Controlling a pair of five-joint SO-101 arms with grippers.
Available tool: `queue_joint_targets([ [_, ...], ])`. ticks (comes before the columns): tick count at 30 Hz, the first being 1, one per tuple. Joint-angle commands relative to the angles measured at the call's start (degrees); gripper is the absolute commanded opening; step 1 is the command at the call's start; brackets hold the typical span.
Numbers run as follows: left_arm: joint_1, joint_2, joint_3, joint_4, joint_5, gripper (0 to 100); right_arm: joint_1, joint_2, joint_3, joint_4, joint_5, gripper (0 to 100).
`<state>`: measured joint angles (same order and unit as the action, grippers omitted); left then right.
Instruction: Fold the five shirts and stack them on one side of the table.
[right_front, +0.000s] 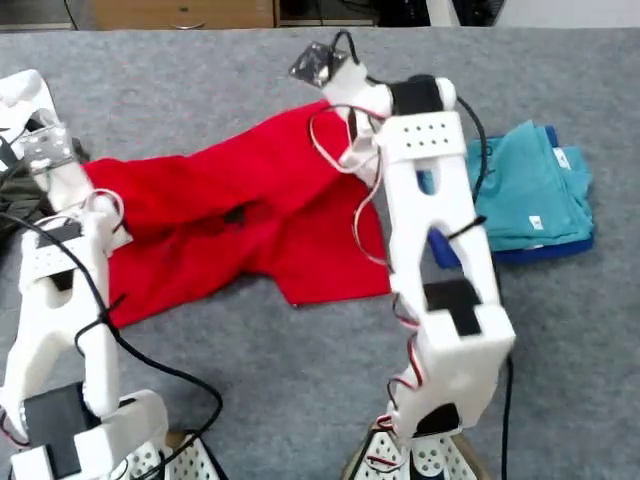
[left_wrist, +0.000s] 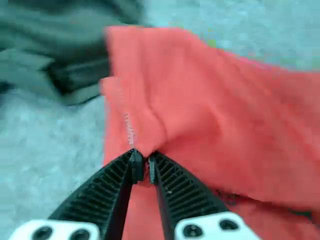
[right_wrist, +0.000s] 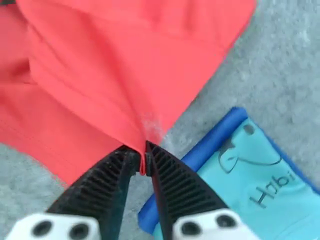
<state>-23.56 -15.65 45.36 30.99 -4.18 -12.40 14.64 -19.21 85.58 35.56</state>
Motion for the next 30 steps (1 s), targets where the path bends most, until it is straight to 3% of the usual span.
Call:
queue_joint_targets([
  [1,-1.76,-1.98,-0.09,2.11,0.88,2,0.13,-14.29,12.97,-5.54,0.62,0.2],
  [8,-2.37,-2.86,3.08,5.63,-2.64,2,1.27,-31.43,33.89,-10.99,1.14,0.2],
  [15,-3.69,-12.88,6.68,12.57,-8.0,2,1.63,-40.57,44.62,-11.52,2.99,0.2],
  [21,2.46,-22.2,16.26,12.4,-11.16,2,1.63,-43.91,50.77,-13.19,3.08,0.2],
  [30,-1.14,-21.14,17.49,8.97,-9.41,2,1.63,-52.44,58.24,-12.4,4.84,0.2],
])
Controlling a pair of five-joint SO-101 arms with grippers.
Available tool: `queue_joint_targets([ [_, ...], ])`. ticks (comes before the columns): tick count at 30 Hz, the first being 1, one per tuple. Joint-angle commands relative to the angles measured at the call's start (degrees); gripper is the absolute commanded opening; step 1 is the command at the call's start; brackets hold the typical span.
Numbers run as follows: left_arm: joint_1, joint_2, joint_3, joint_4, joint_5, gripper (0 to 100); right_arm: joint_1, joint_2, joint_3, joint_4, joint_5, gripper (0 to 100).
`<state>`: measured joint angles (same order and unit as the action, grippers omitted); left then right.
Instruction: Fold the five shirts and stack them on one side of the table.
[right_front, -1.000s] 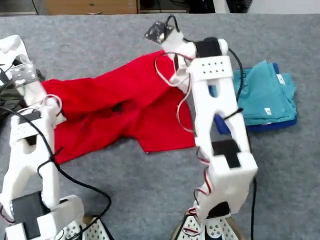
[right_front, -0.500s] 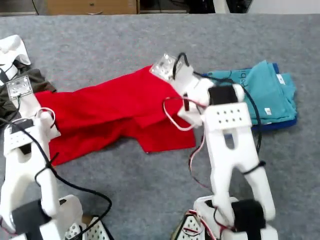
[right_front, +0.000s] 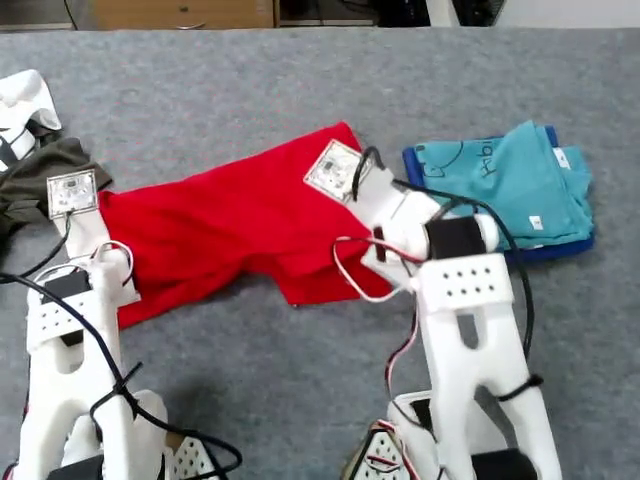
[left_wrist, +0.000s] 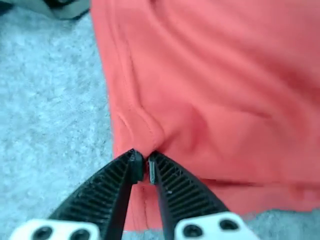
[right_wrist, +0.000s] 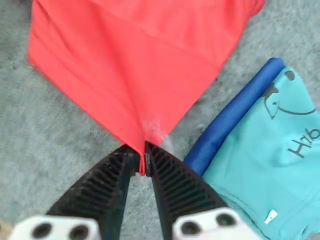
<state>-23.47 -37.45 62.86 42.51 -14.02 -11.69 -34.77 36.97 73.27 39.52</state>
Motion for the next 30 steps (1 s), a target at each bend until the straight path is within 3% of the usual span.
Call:
queue_joint_targets([
  [1,-1.41,1.8,0.0,-3.25,0.44,2,0.92,-3.47,3.65,-0.26,0.97,0.2],
  [9,-4.22,8.13,-3.78,-3.16,0.35,2,5.14,-5.05,8.48,-4.31,1.67,0.2],
  [14,-4.13,6.37,-6.15,4.84,-2.29,2,5.76,-2.59,12.26,-7.65,2.81,0.2],
  [23,-4.04,6.02,-1.23,-0.62,-2.11,2,2.59,-1.98,15.08,-11.43,2.73,0.2],
  [30,-5.98,6.02,-4.22,-0.7,-0.53,2,2.15,-2.24,15.16,-10.29,3.08,0.2],
])
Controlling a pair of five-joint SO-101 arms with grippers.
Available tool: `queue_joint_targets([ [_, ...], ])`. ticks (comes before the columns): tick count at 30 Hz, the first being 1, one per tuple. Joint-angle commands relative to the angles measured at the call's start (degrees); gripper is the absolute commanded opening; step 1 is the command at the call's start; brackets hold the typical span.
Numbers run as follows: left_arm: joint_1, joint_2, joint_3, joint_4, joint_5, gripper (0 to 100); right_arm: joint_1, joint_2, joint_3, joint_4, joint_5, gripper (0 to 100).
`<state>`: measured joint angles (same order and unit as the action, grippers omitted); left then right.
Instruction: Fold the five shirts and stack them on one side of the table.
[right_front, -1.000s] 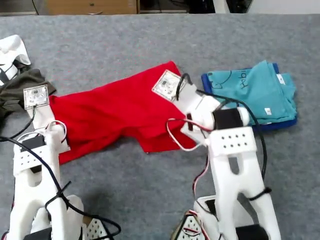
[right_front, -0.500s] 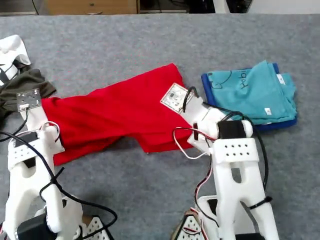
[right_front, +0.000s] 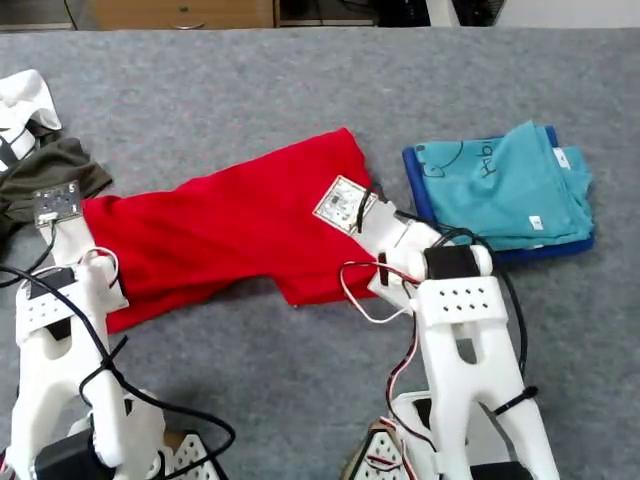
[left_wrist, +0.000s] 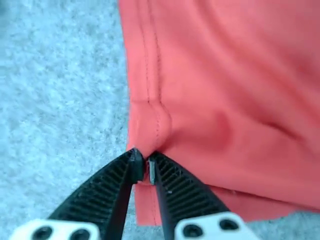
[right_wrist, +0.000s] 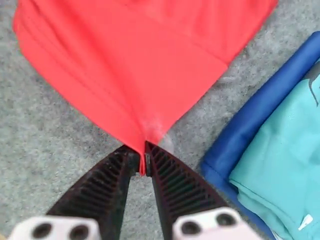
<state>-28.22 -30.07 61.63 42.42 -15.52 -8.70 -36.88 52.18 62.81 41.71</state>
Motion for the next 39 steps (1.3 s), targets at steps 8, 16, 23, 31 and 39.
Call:
queue_joint_targets([
  [8,0.09,-1.27,-0.53,-0.7,0.79,2,-0.75,-0.22,3.47,0.0,2.9,0.2],
  [16,3.6,-1.54,0.18,2.73,-2.37,7,-0.75,-0.22,5.14,-1.41,2.9,6.5],
  [23,1.58,-1.89,0.18,3.52,-2.9,13,-1.8,-0.31,4.88,0.62,7.74,24.6],
  [31,0.35,-1.98,-8.0,17.76,-2.64,19,-1.36,-0.31,-0.4,2.64,7.21,21.3],
  [39,0.35,-1.98,-25.85,35.6,-2.9,18,-1.36,0.4,-9.98,2.46,1.58,0.0],
])
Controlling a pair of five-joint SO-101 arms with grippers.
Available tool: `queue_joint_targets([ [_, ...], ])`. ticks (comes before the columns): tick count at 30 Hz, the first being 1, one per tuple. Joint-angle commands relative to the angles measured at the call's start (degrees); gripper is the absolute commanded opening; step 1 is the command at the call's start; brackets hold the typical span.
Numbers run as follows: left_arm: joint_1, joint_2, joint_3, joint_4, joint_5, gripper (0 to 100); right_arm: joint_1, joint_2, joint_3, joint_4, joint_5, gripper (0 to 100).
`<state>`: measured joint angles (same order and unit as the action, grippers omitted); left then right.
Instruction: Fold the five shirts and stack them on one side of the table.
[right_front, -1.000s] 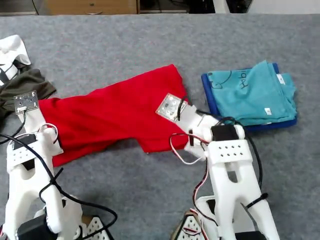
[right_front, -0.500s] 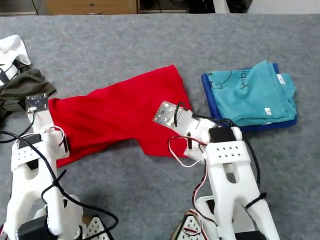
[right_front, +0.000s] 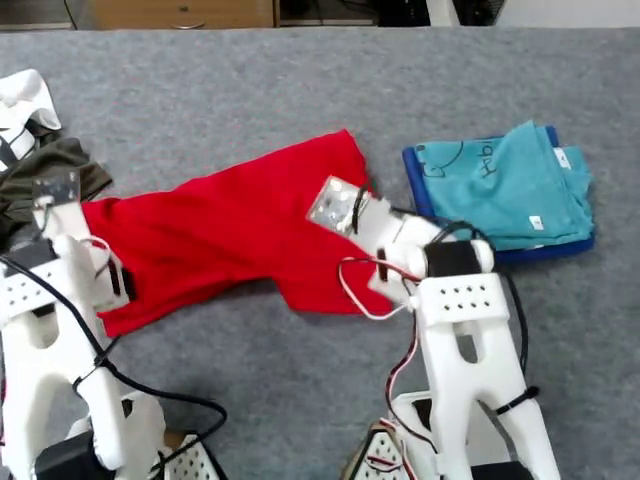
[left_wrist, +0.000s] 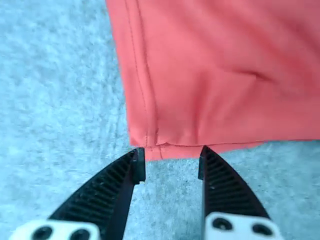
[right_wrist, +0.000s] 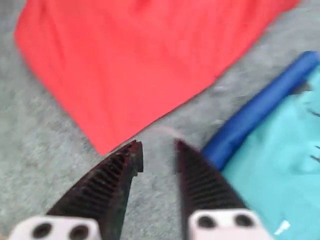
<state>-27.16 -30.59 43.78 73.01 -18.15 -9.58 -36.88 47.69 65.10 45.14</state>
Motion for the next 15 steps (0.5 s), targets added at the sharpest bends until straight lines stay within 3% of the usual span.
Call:
queue_joint_targets([
  [1,-0.7,-1.45,-10.2,6.42,-0.09,17,-0.48,1.01,-6.99,0.18,-1.85,1.2],
  [5,-0.53,-0.92,-18.99,6.95,2.81,1,-0.48,9.27,-16.31,0.0,-4.22,0.4],
  [6,-0.53,-0.75,-19.96,5.27,5.27,3,-0.57,12.53,-19.56,0.0,-5.01,0.4],
  [10,-0.18,-0.75,-17.23,-10.46,17.85,3,-2.07,27.91,-37.32,1.76,-10.02,0.4],
  [15,4.4,4.62,-11.08,-26.73,20.22,2,-5.85,47.43,-60.09,7.74,-13.89,0.4],
])
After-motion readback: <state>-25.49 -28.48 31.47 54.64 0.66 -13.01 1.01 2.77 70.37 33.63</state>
